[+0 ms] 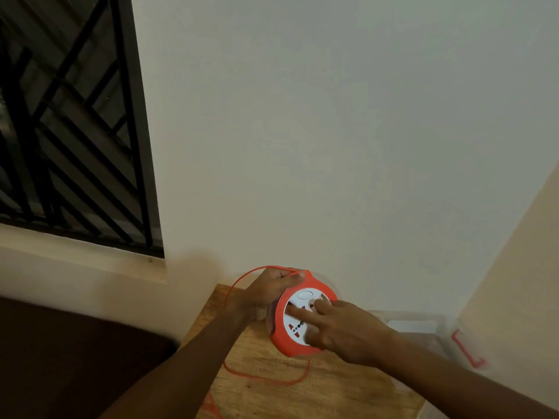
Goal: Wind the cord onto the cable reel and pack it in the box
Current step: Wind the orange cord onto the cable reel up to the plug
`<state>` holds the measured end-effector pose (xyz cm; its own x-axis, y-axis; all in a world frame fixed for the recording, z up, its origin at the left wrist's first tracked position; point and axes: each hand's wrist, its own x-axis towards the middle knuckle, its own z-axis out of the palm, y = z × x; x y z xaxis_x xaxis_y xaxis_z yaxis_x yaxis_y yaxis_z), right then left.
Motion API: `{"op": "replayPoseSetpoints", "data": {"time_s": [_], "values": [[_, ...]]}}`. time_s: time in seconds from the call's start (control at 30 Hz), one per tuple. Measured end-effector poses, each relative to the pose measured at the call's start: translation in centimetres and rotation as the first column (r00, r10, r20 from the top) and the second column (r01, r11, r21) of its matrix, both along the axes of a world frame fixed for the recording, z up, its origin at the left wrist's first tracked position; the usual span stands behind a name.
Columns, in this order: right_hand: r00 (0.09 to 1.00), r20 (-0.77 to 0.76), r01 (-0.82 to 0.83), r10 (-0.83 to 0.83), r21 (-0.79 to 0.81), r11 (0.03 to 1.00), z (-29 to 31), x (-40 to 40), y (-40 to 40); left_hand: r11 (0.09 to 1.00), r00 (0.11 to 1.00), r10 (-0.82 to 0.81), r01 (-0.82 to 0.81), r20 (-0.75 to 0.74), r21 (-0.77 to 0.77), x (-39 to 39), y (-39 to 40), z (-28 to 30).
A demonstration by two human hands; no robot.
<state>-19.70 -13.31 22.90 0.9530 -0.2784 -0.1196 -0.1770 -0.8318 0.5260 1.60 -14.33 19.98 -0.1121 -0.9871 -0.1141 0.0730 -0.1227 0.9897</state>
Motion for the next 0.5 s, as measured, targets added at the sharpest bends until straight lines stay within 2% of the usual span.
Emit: {"op": "replayPoseSetpoints", "data": {"time_s": [0.1, 0.3, 0.43, 0.5], "values": [[0.995, -0.092, 0.034, -0.035, -0.007, 0.999, 0.4, 0.4, 0.0, 1.000, 0.998, -0.030, 0.030, 0.051, -0.007, -0.2, -0.1, 0.2], [0.986, -0.125, 0.096, -0.110, -0.107, 0.990, 0.2, 1.7, 0.8, 0.997, 0.994, -0.054, 0.058, 0.092, -0.041, 0.1, 0.1, 0.7], [0.976, -0.031, 0.215, -0.217, -0.047, 0.975, 2.1, 2.6, 1.0, 1.000, 0.999, 0.002, -0.002, -0.042, -0.017, 0.1, -0.1, 0.5], [0.968, -0.016, 0.247, -0.249, -0.076, 0.966, 2.8, 2.8, 0.5, 0.999, 0.995, 0.016, -0.020, -0.100, -0.038, 0.1, -0.2, 0.8]]}}
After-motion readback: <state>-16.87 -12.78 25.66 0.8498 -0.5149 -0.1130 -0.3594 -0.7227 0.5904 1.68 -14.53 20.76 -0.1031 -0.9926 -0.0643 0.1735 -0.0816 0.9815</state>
